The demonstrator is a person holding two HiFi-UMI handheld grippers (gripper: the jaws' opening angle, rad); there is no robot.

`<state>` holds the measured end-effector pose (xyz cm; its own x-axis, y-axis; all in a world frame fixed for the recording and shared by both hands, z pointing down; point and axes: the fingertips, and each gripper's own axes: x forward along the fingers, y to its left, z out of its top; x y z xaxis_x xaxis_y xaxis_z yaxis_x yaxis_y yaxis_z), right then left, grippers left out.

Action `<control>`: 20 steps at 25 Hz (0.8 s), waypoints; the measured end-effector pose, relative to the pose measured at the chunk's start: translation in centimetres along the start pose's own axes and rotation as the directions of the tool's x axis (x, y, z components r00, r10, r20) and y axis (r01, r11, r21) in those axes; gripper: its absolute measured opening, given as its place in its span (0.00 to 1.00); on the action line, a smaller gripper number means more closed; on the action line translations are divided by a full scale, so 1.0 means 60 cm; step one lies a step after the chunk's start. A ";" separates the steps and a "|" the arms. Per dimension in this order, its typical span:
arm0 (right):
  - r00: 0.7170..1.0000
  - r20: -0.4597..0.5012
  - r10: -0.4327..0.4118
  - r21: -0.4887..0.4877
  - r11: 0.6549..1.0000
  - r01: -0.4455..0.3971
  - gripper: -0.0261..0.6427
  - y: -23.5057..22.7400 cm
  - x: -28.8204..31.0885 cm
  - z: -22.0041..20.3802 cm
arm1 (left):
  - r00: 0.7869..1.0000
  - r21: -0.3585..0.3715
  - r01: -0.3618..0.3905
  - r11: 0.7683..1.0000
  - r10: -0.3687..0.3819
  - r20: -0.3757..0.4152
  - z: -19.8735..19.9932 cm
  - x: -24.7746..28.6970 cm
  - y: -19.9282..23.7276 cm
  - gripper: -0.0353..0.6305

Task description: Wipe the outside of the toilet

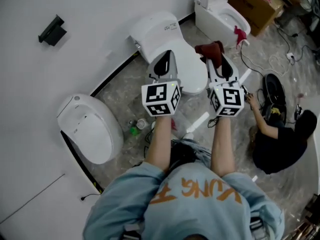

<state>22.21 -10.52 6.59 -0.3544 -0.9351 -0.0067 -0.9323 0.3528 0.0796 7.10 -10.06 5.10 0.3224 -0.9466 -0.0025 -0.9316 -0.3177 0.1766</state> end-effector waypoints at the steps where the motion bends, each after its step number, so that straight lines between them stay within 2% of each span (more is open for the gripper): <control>1: 1.000 -0.001 0.016 -0.009 1.000 -0.016 0.26 0.009 0.006 0.012 | 1.000 0.011 -0.005 1.000 0.005 0.017 0.018 -0.002 0.006 0.05; 5: 0.997 0.002 0.077 -0.060 0.995 -0.077 0.26 0.032 0.026 0.062 | 0.998 0.054 0.010 0.999 -0.014 0.063 0.069 -0.007 0.014 0.05; 8: 0.994 0.042 0.097 -0.033 0.995 -0.096 0.26 0.036 0.039 0.085 | 0.999 0.093 -0.014 0.996 0.010 0.047 0.075 -0.006 0.029 0.05; 11: 0.993 0.044 0.107 0.010 0.994 -0.108 0.26 0.037 0.044 0.081 | 0.996 0.133 -0.087 0.987 0.084 0.029 0.072 -0.005 0.050 0.05; 13: 0.993 0.045 0.113 0.039 0.993 -0.115 0.27 0.033 0.049 0.076 | 0.994 0.150 -0.112 0.982 0.108 0.030 0.069 0.000 0.057 0.05; 20: 0.998 0.015 0.069 0.081 0.994 -0.070 0.27 -0.006 0.041 0.055 | 0.996 0.170 -0.084 0.982 0.085 0.001 0.038 0.024 0.029 0.05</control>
<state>21.42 -12.82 3.25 -0.4190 -0.9078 -0.0159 -0.9080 0.4191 -0.0008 5.58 -12.12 3.13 0.2418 -0.9703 0.0112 -0.9703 -0.2417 0.0067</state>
